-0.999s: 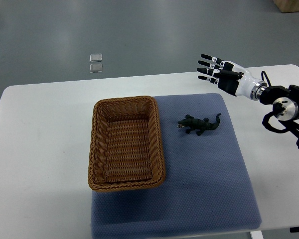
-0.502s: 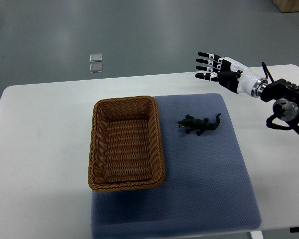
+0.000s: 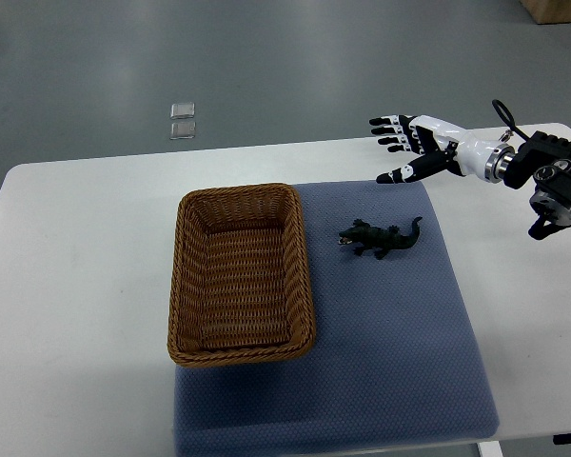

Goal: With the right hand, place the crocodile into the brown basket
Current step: 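Lower the right hand down onto the dark green toy crocodile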

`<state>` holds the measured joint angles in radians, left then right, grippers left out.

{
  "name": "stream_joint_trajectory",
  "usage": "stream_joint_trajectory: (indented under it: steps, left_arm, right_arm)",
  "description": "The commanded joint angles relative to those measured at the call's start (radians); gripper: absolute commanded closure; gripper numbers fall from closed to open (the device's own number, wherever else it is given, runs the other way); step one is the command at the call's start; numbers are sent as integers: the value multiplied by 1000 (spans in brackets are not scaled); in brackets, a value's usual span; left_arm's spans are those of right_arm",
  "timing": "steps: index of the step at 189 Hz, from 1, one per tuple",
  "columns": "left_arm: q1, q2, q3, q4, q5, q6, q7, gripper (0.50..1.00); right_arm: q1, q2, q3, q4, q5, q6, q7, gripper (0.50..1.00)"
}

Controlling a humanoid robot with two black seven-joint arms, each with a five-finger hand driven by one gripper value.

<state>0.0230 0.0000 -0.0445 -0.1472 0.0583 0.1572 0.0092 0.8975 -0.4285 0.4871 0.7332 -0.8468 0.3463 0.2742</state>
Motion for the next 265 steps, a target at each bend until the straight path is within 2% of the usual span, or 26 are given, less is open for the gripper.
stream_joint_trajectory:
  steps: [1, 24, 54, 108, 202, 265]
  left_arm:
    - [0, 0, 0, 0, 0, -1, 0, 500]
    - [0, 0, 0, 0, 0, -1, 0, 500]
    - [0, 0, 0, 0, 0, 1, 0, 500]
    - [0, 0, 0, 0, 0, -1, 0, 500]
    - [0, 0, 0, 0, 0, 1, 0, 500]
    - [0, 0, 0, 0, 0, 1, 0, 500]
  right_arm:
    - [23, -21, -8, 9, -124, 0, 34, 574]
    - [31, -42, -10, 37, -320, 0, 74, 574]
    - [35, -55, -27, 44, -434, 2, 105, 574]
    - [40, -87, -108, 95, -551, -3, 117, 574]
    - [60, -30, -143, 115, -568, -9, 120, 574]
    - [21, 25, -150, 77, -575, -52, 109, 574]
